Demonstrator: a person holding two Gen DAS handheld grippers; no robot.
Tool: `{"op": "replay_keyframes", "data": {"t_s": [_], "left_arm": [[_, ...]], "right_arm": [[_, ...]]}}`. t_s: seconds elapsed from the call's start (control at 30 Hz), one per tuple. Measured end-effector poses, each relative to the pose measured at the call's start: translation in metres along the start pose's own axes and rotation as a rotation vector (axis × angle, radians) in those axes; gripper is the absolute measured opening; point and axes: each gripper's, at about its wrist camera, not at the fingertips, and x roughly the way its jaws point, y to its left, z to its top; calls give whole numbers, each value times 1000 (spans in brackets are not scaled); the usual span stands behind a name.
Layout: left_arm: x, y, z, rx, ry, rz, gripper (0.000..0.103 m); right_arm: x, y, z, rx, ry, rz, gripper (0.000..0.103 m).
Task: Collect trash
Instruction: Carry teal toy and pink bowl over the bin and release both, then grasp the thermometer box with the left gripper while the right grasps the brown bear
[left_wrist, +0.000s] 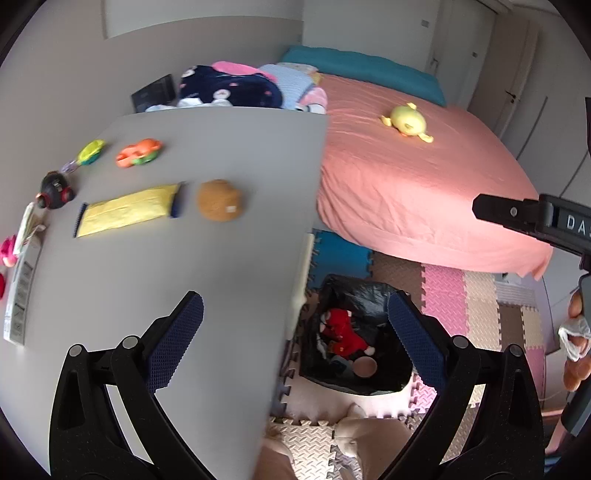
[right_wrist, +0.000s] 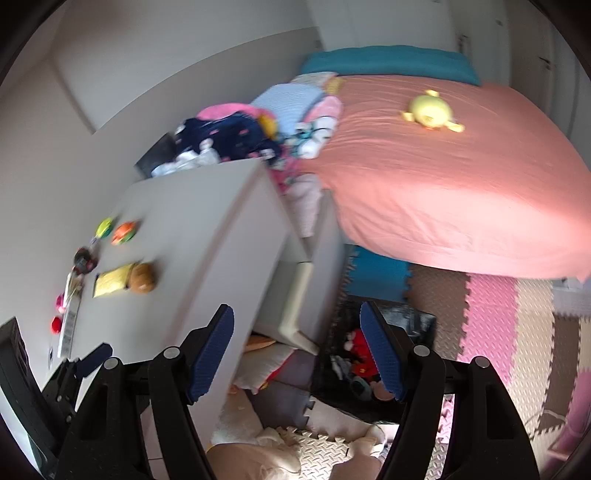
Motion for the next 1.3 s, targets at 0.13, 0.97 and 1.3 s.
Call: {"op": "replay_keyframes", "data": {"t_s": [0.13, 0.97, 1.3], "left_arm": [[-10, 37, -3, -43, -17, 44, 97], [-48, 263, -14, -320, -63, 217, 97], [-24, 309, -24, -375, -15, 269, 97]], "right_arm": [[14, 38, -2, -56, 23, 23, 72], [126, 197, 19, -273, 169, -18, 57], [140, 205, 18, -281, 165, -63, 38]]}}
